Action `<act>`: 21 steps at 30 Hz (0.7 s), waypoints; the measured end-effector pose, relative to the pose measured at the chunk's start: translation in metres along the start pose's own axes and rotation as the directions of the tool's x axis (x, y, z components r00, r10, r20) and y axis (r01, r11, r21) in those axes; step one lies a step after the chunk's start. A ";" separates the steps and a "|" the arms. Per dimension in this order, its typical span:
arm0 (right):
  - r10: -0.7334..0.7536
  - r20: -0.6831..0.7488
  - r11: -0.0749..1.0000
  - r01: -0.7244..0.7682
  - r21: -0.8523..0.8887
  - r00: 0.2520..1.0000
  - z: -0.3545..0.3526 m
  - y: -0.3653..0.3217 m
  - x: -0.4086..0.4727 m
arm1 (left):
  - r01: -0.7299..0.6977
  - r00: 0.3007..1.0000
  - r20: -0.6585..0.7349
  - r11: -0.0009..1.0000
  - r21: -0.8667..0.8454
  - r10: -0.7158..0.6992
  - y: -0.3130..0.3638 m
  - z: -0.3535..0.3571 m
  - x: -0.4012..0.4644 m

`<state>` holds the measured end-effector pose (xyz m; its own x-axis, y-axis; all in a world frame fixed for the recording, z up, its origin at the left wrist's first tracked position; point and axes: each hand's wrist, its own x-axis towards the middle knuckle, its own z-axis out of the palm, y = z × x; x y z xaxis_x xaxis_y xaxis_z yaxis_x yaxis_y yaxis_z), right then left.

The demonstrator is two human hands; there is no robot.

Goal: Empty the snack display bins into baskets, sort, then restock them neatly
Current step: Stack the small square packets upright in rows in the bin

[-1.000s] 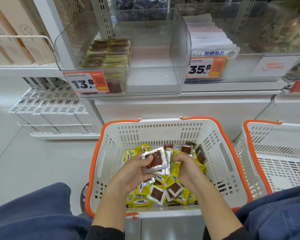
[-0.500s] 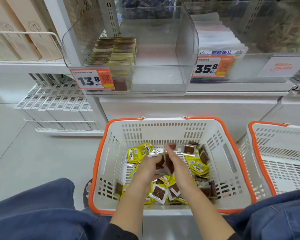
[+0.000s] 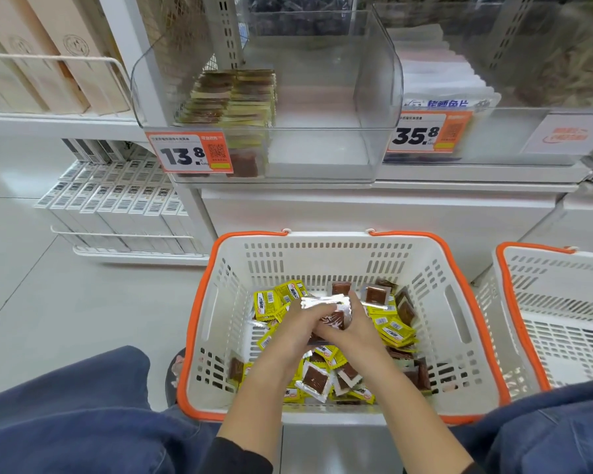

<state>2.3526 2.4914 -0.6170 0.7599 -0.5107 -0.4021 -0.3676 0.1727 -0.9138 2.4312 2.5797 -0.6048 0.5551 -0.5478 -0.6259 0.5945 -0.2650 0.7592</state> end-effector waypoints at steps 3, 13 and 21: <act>0.080 0.030 0.980 -0.084 0.181 0.996 -0.002 0.003 0.007 | -0.008 1.000 -0.029 0.999 -0.050 0.006 0.001 -0.005 0.002; 0.055 0.117 0.989 -0.070 0.128 0.992 -0.025 -0.016 0.006 | -0.110 0.987 0.123 0.993 0.048 0.103 0.017 -0.018 -0.007; -0.133 0.328 0.890 0.258 -0.376 0.935 -0.029 -0.151 0.012 | -0.395 0.912 0.281 0.829 0.395 0.300 0.138 -0.031 -0.041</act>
<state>2.4017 2.4345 -0.4824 0.9353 -0.2247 -0.2732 -0.3325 -0.2948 -0.8958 2.5079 2.5904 -0.4800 0.5211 -0.8019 -0.2924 0.0436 -0.3171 0.9474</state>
